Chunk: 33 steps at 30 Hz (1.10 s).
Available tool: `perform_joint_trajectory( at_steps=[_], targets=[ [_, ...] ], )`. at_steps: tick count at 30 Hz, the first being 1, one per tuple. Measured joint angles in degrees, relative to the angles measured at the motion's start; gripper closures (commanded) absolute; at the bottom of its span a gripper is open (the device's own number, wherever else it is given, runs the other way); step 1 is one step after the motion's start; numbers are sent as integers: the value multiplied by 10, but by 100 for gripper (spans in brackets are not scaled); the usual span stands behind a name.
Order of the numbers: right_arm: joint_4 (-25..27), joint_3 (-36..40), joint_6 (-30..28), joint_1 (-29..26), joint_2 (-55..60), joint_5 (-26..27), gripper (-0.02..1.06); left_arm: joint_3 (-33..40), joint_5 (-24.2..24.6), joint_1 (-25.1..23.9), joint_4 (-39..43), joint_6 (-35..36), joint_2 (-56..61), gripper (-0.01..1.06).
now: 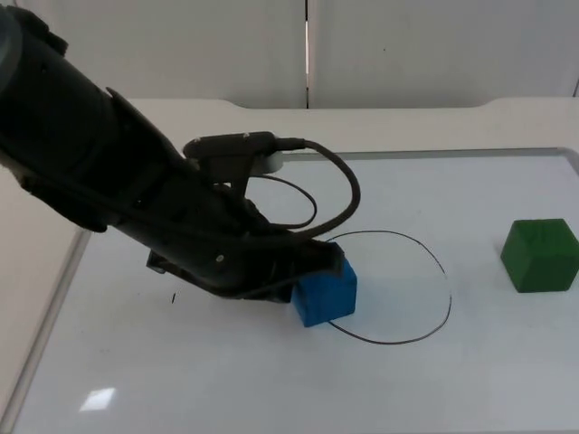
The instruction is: Push the two cubes into the marked area.
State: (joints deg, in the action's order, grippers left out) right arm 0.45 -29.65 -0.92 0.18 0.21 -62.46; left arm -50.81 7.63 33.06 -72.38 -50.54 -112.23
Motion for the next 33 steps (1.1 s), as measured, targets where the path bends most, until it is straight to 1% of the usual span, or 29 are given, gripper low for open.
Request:
perform_joint_trajectory(
  at_steps=[5,16,33],
  targets=[
    [0,0,0,0,0,0,-1,-10,9,0,0,0,-20,105],
    [0,0,0,0,0,0,-1,-14,30,0,0,0,-21,105],
    [0,0,0,0,0,0,-1,-28,36,2,0,0,-21,105]
  ],
)
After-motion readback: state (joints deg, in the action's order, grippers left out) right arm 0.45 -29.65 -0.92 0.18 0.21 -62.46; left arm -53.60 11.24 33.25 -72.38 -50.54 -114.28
